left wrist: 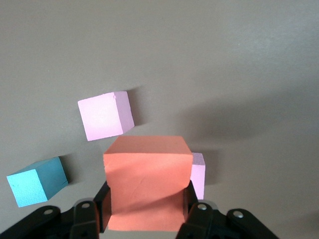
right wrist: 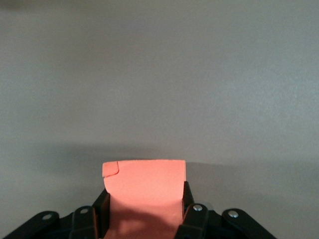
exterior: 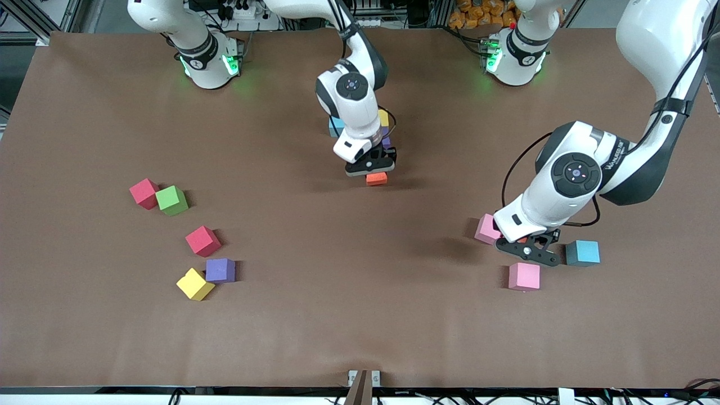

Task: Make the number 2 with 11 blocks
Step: 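Carry the orange block to the stack with the right gripper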

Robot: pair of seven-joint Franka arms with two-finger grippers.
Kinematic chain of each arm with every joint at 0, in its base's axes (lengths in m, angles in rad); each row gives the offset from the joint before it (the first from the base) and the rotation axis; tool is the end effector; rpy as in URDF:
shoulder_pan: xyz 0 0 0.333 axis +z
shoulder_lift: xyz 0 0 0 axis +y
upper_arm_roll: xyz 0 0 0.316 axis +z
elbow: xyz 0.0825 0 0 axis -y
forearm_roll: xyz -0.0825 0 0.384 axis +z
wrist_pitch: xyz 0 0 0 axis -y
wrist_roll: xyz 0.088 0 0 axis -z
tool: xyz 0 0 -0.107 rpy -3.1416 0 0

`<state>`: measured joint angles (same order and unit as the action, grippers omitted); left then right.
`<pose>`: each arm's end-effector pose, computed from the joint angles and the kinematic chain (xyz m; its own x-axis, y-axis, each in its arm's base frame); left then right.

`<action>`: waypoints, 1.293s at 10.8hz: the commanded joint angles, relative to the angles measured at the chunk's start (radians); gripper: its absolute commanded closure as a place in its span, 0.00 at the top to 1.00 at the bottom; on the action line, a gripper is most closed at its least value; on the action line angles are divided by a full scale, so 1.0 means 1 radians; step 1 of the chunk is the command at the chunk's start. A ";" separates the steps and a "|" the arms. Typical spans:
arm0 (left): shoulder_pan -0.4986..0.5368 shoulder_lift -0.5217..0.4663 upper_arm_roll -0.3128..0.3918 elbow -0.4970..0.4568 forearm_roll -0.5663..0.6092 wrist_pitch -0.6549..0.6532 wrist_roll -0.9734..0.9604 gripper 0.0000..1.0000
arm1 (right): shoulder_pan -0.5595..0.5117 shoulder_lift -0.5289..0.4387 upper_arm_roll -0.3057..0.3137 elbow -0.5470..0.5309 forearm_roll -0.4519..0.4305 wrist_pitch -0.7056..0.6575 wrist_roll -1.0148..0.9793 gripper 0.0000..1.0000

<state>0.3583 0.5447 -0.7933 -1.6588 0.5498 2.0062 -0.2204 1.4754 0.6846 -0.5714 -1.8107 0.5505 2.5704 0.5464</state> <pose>0.6378 -0.1884 0.3650 0.9265 -0.3763 0.0052 -0.3733 -0.9205 -0.1153 0.3914 0.5410 0.2316 0.9843 0.0484 0.1697 0.0736 -0.9866 -0.1454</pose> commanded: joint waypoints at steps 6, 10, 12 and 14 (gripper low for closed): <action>0.004 -0.019 -0.015 -0.006 -0.021 -0.010 0.018 0.19 | 0.138 -0.031 -0.057 -0.099 -0.014 0.101 0.176 0.24; -0.008 -0.015 -0.015 -0.004 -0.021 -0.010 0.004 0.18 | 0.212 -0.025 -0.109 -0.134 -0.014 0.134 0.191 0.24; 0.001 -0.014 -0.015 -0.004 -0.021 -0.010 0.019 0.20 | 0.232 -0.023 -0.120 -0.141 -0.014 0.134 0.201 0.24; 0.007 -0.017 -0.017 -0.004 -0.021 -0.010 0.021 0.22 | 0.240 -0.010 -0.122 -0.141 -0.015 0.157 0.219 0.24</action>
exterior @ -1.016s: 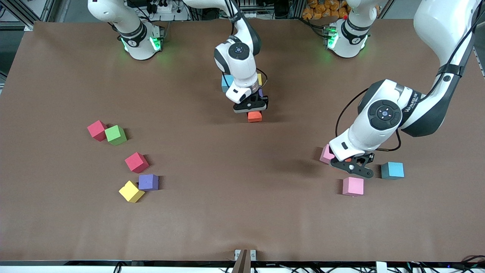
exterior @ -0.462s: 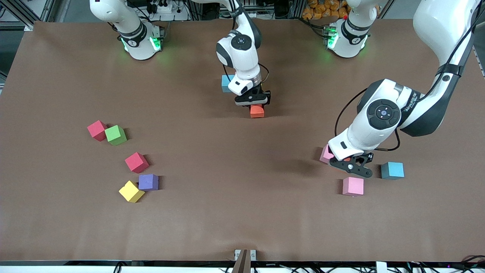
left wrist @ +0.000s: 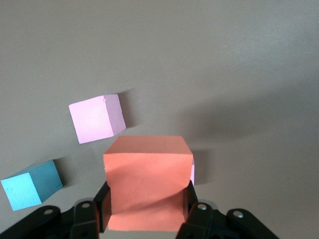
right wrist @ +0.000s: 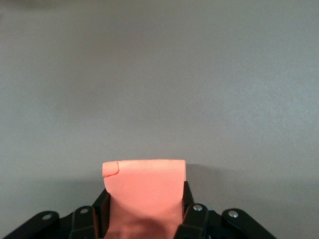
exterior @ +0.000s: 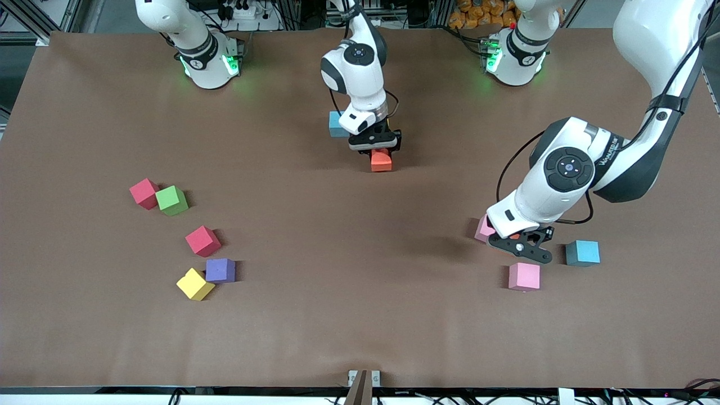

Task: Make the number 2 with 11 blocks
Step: 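Lower the orange block beside the stack and open the right gripper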

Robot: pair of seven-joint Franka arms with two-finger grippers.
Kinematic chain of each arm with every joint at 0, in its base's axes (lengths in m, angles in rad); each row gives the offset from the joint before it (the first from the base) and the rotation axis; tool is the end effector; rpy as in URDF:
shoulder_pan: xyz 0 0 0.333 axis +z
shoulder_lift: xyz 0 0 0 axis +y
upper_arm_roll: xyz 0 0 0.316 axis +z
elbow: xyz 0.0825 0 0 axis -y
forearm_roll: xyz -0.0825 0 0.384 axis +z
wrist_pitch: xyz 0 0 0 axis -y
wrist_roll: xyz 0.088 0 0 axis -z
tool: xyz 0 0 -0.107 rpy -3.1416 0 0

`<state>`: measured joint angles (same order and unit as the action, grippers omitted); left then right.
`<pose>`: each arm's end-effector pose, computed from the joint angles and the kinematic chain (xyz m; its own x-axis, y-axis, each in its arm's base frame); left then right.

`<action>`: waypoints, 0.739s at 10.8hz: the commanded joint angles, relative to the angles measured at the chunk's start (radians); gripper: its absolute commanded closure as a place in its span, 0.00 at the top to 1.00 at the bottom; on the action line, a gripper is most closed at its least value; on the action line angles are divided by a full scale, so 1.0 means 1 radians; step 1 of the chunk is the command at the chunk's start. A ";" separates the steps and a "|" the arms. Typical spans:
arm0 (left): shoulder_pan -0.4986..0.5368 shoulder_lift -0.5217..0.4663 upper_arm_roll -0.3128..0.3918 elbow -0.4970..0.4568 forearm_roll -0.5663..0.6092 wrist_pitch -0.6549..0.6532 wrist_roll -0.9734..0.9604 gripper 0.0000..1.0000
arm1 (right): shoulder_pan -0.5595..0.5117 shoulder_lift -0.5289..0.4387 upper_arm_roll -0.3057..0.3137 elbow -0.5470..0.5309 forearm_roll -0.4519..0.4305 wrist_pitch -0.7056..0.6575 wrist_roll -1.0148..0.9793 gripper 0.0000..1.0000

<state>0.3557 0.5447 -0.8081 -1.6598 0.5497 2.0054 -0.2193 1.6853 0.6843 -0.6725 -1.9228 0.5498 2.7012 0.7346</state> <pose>0.6344 -0.1979 0.3676 0.9201 -0.3916 0.0085 -0.3884 -0.9149 -0.1098 0.3312 0.5540 0.2271 0.9657 -0.0459 0.2555 -0.0017 -0.9854 -0.1704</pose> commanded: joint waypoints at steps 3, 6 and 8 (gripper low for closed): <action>0.009 -0.017 0.000 -0.006 -0.022 -0.010 0.018 0.23 | 0.039 0.007 -0.021 -0.035 -0.013 0.034 0.032 0.24; 0.006 -0.017 -0.002 -0.006 -0.024 -0.010 0.017 0.25 | 0.040 0.023 -0.021 -0.033 -0.013 0.048 0.048 0.24; 0.008 -0.015 -0.002 -0.005 -0.024 -0.010 0.017 0.27 | 0.045 0.032 -0.019 -0.031 -0.013 0.060 0.057 0.24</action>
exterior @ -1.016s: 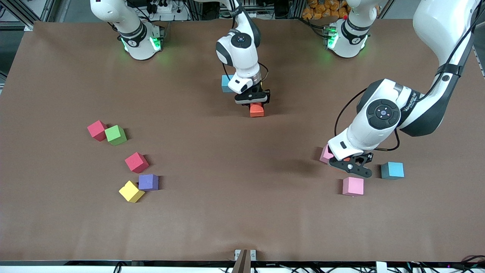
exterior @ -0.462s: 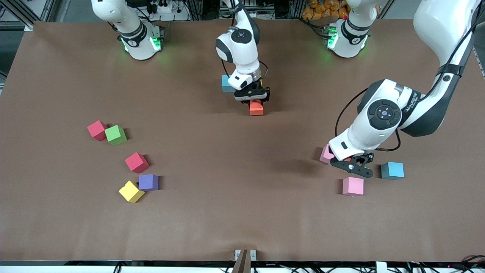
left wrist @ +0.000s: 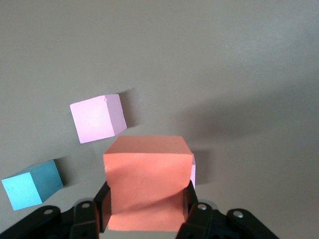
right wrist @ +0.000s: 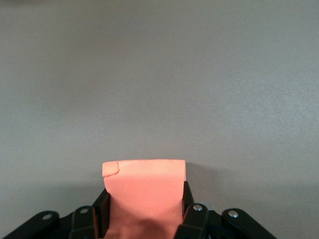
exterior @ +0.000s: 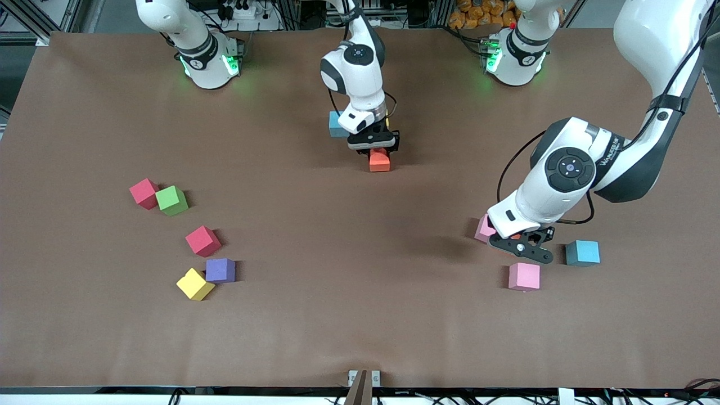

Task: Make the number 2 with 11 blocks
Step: 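Lower the orange block beside the stack and open the right gripper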

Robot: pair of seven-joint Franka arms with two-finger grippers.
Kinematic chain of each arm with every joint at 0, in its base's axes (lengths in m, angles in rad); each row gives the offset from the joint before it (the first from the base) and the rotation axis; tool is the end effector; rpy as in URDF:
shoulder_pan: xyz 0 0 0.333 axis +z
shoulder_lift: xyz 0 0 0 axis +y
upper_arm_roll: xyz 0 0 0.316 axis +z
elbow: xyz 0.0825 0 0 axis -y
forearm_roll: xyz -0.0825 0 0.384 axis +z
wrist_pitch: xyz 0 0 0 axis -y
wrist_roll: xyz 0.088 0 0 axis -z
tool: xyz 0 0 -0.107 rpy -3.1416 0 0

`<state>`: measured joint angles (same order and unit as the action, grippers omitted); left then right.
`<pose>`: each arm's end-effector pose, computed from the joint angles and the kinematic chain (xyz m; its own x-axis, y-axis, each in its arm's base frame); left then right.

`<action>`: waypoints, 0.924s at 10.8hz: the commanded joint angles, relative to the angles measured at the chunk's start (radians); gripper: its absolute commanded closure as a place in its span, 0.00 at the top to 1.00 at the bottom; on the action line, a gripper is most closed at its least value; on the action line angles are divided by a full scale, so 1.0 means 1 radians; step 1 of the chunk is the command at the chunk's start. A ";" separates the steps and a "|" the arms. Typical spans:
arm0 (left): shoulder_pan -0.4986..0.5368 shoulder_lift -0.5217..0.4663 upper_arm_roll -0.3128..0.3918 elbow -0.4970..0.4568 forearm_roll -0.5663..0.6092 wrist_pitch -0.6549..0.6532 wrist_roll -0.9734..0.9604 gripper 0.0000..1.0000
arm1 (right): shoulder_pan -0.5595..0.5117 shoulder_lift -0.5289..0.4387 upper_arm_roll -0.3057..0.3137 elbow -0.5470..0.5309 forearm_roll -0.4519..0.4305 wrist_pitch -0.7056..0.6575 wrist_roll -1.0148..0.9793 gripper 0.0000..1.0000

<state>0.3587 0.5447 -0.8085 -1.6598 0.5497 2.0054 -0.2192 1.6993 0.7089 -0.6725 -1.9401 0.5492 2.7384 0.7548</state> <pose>0.6349 -0.1962 0.3676 0.9211 -0.3893 0.0087 -0.3861 -0.9159 -0.1096 0.3257 0.5512 0.2126 0.9595 -0.0524 0.2768 -0.0075 -0.9869 -0.1611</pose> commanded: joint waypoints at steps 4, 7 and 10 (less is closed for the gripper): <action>0.009 -0.014 0.002 -0.005 -0.022 -0.008 0.018 0.27 | 0.034 0.023 -0.018 -0.007 -0.014 0.032 0.037 0.24; 0.008 -0.014 0.005 -0.005 -0.022 -0.010 0.012 0.29 | 0.036 0.023 -0.016 -0.005 -0.020 0.032 0.034 0.24; 0.009 -0.009 0.006 0.000 -0.024 -0.008 0.017 0.29 | 0.043 0.026 -0.015 -0.005 -0.020 0.035 0.037 0.24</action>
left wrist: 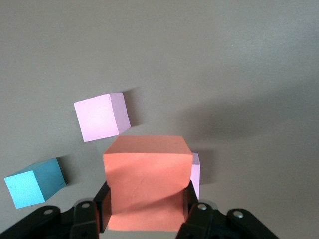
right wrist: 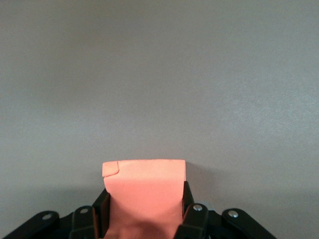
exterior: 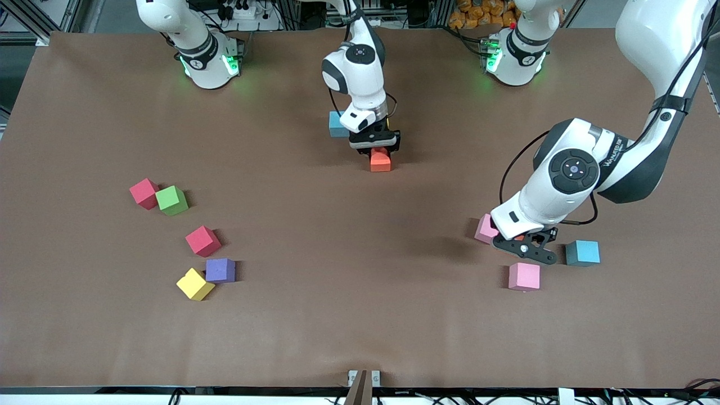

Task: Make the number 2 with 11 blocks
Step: 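Lower the orange block beside the stack and open the right gripper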

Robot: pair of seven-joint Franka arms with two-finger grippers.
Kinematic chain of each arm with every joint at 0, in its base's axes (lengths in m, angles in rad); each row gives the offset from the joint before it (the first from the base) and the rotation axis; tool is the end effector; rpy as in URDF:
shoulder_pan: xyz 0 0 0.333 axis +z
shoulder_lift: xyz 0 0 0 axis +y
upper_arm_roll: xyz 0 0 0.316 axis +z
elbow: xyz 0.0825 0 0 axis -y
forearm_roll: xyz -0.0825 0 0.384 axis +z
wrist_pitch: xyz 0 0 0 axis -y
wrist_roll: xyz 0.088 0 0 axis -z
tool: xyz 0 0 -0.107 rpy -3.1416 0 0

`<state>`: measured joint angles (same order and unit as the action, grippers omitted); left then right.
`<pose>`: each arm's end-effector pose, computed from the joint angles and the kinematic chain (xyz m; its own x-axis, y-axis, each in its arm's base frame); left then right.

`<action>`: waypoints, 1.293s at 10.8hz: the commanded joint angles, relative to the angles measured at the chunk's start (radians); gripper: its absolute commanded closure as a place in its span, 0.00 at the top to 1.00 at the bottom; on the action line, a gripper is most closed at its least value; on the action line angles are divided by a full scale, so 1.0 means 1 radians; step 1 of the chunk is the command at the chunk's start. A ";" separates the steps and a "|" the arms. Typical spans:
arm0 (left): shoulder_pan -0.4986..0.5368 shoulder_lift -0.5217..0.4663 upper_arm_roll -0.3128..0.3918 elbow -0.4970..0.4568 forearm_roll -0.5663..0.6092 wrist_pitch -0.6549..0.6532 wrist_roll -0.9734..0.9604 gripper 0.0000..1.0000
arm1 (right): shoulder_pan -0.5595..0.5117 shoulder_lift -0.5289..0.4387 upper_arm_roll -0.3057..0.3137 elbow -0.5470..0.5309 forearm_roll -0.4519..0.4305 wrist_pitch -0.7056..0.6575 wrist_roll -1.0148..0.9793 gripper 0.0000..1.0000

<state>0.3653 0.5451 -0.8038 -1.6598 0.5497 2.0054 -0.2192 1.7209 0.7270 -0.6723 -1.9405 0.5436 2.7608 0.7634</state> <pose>0.6370 -0.1895 0.3664 0.9252 -0.3795 0.0067 -0.3764 -0.9198 -0.1111 0.3149 0.5572 0.2059 0.9546 -0.0326 0.2960 0.0149 -0.9875 -0.1571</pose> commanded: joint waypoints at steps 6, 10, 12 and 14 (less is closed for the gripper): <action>0.001 -0.008 0.002 0.002 -0.023 -0.008 0.018 0.29 | 0.023 0.025 -0.013 0.000 -0.007 0.017 0.033 0.94; 0.003 -0.008 0.002 0.000 -0.025 -0.010 0.018 0.29 | 0.003 -0.001 -0.021 0.018 0.003 -0.007 0.025 1.00; 0.003 -0.008 0.002 0.000 -0.025 -0.010 0.017 0.29 | -0.006 -0.014 -0.024 0.032 0.004 -0.047 0.025 1.00; 0.000 -0.007 0.002 0.000 -0.025 -0.010 0.011 0.28 | -0.007 -0.029 -0.042 0.034 0.004 -0.058 0.019 1.00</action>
<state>0.3660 0.5467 -0.8036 -1.6599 0.5496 2.0054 -0.2192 1.7211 0.7330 -0.7068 -1.9065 0.5465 2.7289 0.7757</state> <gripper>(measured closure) 0.419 0.000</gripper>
